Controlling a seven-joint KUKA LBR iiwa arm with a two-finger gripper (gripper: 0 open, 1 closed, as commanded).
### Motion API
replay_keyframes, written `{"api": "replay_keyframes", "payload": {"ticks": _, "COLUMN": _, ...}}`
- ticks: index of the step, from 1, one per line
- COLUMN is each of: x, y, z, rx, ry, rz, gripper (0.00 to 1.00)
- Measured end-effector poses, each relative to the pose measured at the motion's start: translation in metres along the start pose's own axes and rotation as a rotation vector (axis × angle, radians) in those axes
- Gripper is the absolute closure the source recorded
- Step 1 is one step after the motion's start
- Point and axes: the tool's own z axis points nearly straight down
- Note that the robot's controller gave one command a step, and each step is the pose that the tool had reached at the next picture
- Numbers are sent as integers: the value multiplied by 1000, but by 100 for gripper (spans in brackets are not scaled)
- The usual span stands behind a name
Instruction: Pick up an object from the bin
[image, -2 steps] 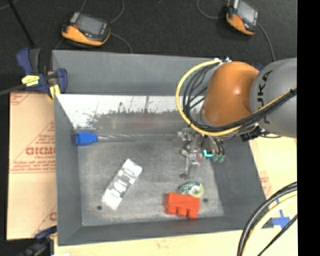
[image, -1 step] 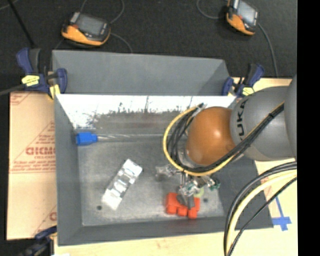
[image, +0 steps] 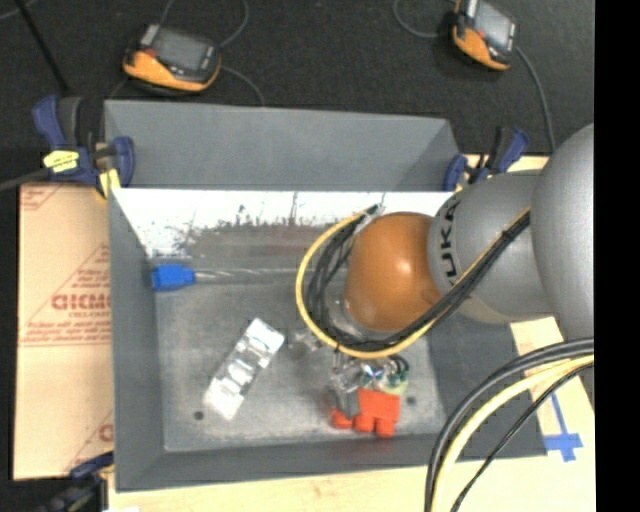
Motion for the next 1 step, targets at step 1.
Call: {"api": "replay_keyframes", "payload": {"ticks": 1, "x": -2, "y": -28, "z": -43, "rx": 1, "ry": -5, "rz": 386, "gripper": 0}}
